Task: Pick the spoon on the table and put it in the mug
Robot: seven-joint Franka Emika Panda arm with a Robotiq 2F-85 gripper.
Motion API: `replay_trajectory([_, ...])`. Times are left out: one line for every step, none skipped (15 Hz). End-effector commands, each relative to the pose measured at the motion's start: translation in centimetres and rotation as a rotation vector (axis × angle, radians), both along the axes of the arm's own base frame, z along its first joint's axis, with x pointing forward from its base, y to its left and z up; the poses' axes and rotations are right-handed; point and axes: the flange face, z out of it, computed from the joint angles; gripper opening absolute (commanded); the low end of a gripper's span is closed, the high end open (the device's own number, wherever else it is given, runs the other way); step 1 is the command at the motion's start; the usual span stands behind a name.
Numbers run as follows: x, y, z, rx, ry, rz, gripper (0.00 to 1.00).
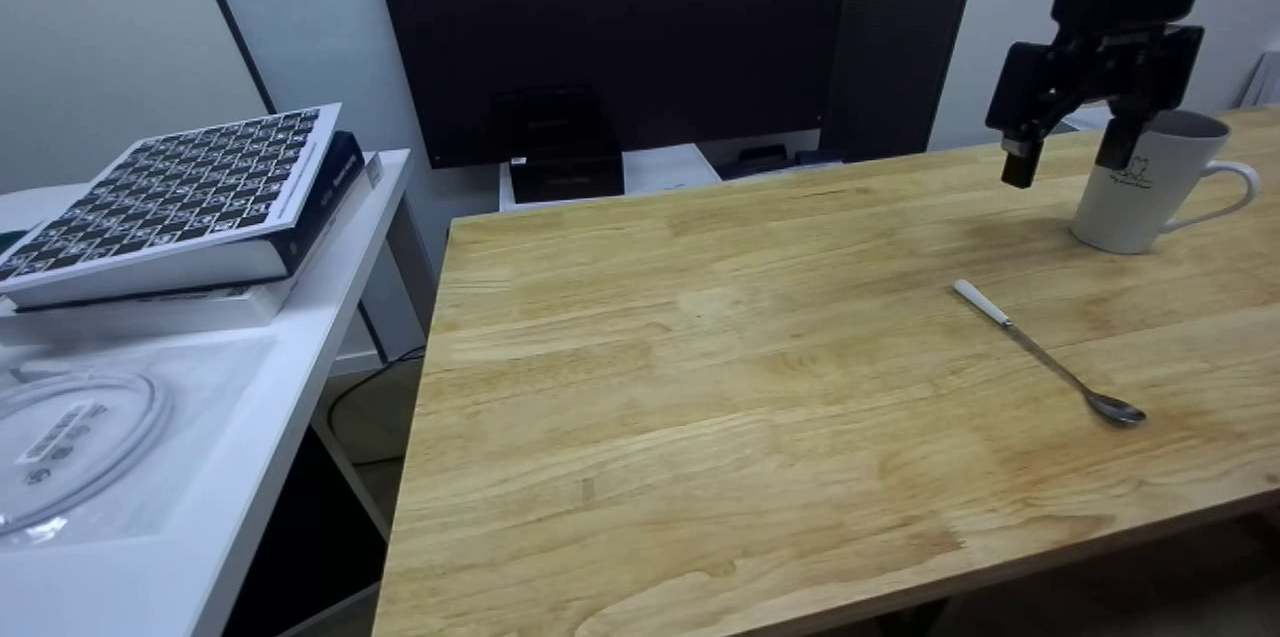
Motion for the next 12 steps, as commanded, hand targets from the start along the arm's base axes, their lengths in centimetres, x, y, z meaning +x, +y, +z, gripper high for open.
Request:
replay_trajectory([1.7,2.9,-1.0,-0.016,-0.021,-0.058,1.00])
replay_trajectory([1.6,3.7,-1.2,-0.014,-0.037,-0.057,1.00])
replay_trajectory([1.4,4.3,-1.4,-0.004,-0.047,-0.054,1.00])
replay_trajectory([1.1,4.7,-1.7,0.001,-0.062,-0.046,1.00])
replay_trajectory([0.7,5.1,-1.9,0.005,-0.069,-0.037,1.00])
replay_trajectory([0.3,5.3,-2.3,0.009,-0.077,-0.026,1.00])
replay_trajectory([0.1,5.4,-2.6,0.015,-0.078,-0.016,1.00])
replay_trajectory([-0.1,5.4,-2.9,0.017,-0.084,-0.010,1.00])
replay_trajectory([-0.3,5.4,-3.3,0.020,-0.086,-0.004,1.00])
replay_trajectory([-0.3,5.2,-3.7,0.020,-0.086,-0.001,1.00])
replay_trajectory([-0.4,5.1,-4.2,0.018,-0.085,0.000,1.00])
replay_trajectory([-0.4,4.9,-4.6,0.011,-0.070,0.012,1.00])
